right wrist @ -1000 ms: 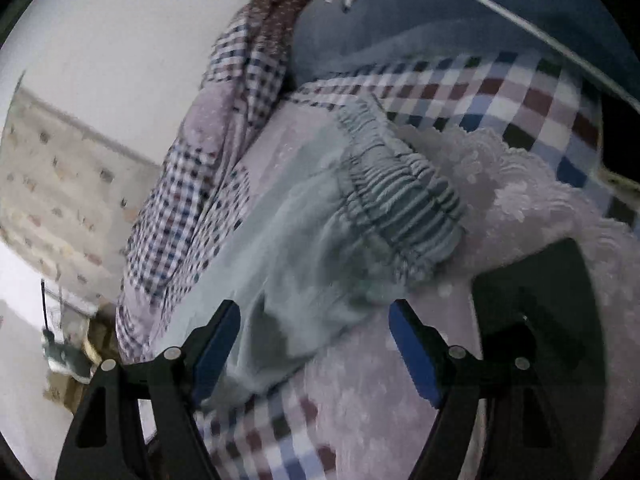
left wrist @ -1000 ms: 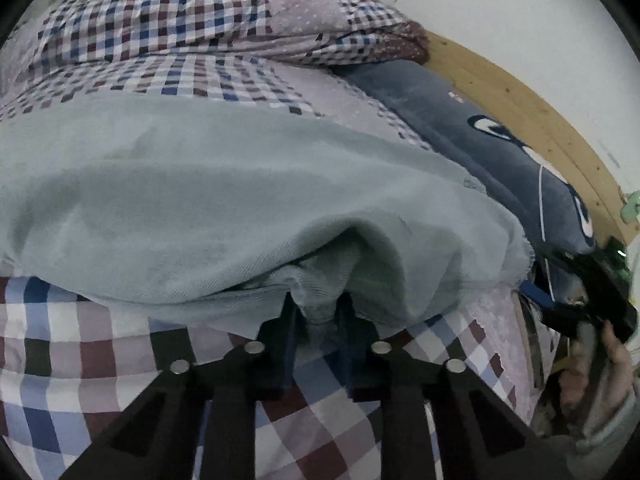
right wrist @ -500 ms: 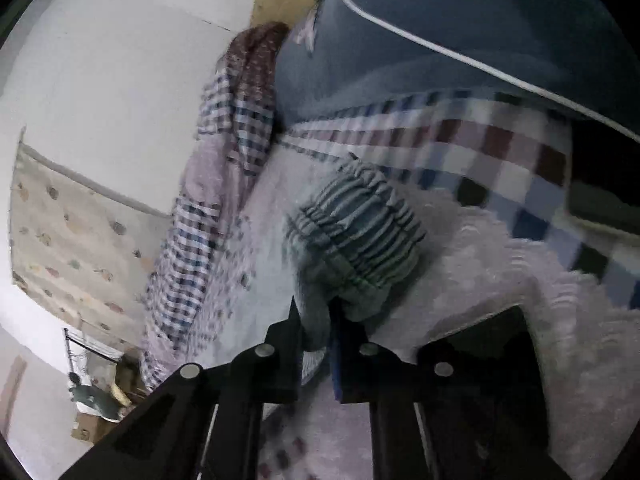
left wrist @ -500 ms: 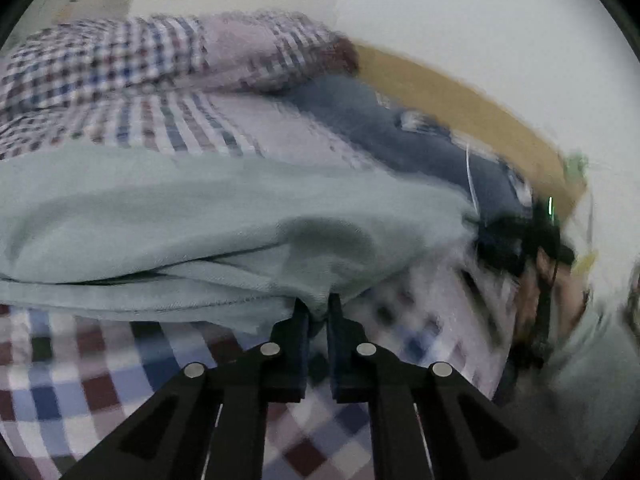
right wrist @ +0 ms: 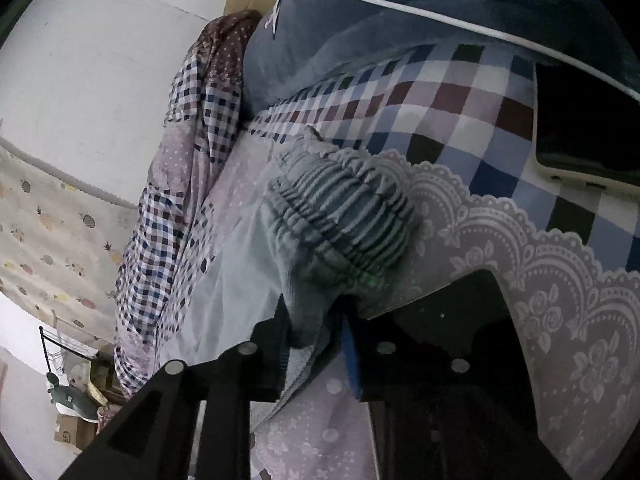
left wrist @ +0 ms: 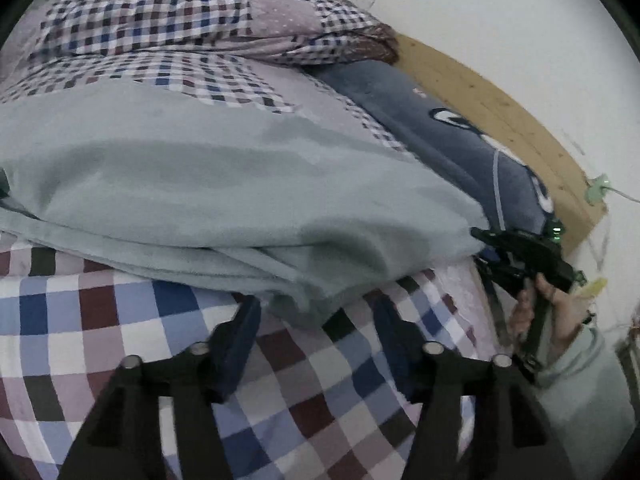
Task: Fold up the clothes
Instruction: 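Grasp the elastic waistband of the sweatpants with the right tool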
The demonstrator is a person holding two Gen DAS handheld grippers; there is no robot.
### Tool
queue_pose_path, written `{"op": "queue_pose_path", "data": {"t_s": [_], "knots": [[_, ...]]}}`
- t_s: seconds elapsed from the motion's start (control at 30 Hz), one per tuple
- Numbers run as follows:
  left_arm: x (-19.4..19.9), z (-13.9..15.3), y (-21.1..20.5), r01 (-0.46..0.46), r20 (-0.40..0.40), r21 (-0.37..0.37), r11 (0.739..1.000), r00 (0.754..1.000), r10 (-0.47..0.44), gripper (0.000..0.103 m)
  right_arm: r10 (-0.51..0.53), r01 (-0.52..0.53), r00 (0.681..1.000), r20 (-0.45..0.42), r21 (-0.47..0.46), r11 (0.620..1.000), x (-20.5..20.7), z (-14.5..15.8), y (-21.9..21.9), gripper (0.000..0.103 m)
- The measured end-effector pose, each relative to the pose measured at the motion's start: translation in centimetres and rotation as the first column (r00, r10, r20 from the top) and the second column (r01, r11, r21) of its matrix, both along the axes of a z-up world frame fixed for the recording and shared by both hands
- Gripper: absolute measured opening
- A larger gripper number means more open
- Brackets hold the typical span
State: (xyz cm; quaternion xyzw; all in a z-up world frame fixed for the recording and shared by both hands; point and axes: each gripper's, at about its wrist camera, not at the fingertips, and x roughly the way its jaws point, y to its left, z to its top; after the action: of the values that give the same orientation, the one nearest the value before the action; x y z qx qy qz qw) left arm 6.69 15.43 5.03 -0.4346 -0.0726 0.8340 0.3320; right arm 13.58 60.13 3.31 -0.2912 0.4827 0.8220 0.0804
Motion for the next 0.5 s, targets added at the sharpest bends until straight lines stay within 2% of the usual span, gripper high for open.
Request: {"op": "queue_pose_path", "data": {"t_s": [0.07,0.1,0.13,0.17,0.27,0.4,0.43,0.47,0.5], "knots": [[-0.2,-0.7,1.3,-0.007,0.008,-0.026,1.0,1.0,0.007,0.063,-0.001,0.001,1.0,0.003,0.001,1.0,0.1,0.0,0.1,0.029],[-0.2,-1.1,1.7,-0.007,0.02,-0.034,0.999,1.0,0.008,0.058,0.0,0.0,1.0,0.006,0.005,1.0,0.1,0.0,0.1,0.029],[-0.1,-1.6,2.2,-0.007,0.031,-0.042,0.999,0.999,0.008,0.012,0.001,-0.001,1.0,0.009,0.009,1.0,0.1,0.1,0.0,0.029],[0.0,-2.0,2.7,-0.007,0.042,-0.049,0.999,0.999,0.009,0.006,0.0,0.0,1.0,0.016,0.021,1.0,0.2,0.3,0.0,0.031],[1.1,-1.1,2.7,0.02,-0.009,-0.097,0.995,1.0,-0.021,0.007,0.0,-0.002,0.999,0.036,0.061,0.998,0.7,1.2,-0.4,0.035],[0.7,-0.9,-2.6,-0.024,0.109,-0.04,0.999,0.994,0.028,0.013,0.009,-0.015,0.999,0.045,0.133,0.991,1.7,3.0,-1.4,0.036],[0.7,-0.6,-4.7,-0.06,0.112,-0.026,0.998,0.992,0.063,0.023,0.018,-0.025,0.999,0.042,0.176,0.984,2.1,3.9,-2.2,0.036],[0.8,-0.2,-7.0,-0.102,0.104,-0.006,0.995,0.989,0.102,0.038,0.029,-0.037,0.999,0.04,0.212,0.977,2.3,4.6,-2.8,0.036],[0.9,0.3,-9.3,-0.143,0.096,0.014,0.99,0.985,0.141,0.046,0.045,-0.052,0.998,0.034,0.253,0.966,2.5,5.4,-3.8,0.036]]}}
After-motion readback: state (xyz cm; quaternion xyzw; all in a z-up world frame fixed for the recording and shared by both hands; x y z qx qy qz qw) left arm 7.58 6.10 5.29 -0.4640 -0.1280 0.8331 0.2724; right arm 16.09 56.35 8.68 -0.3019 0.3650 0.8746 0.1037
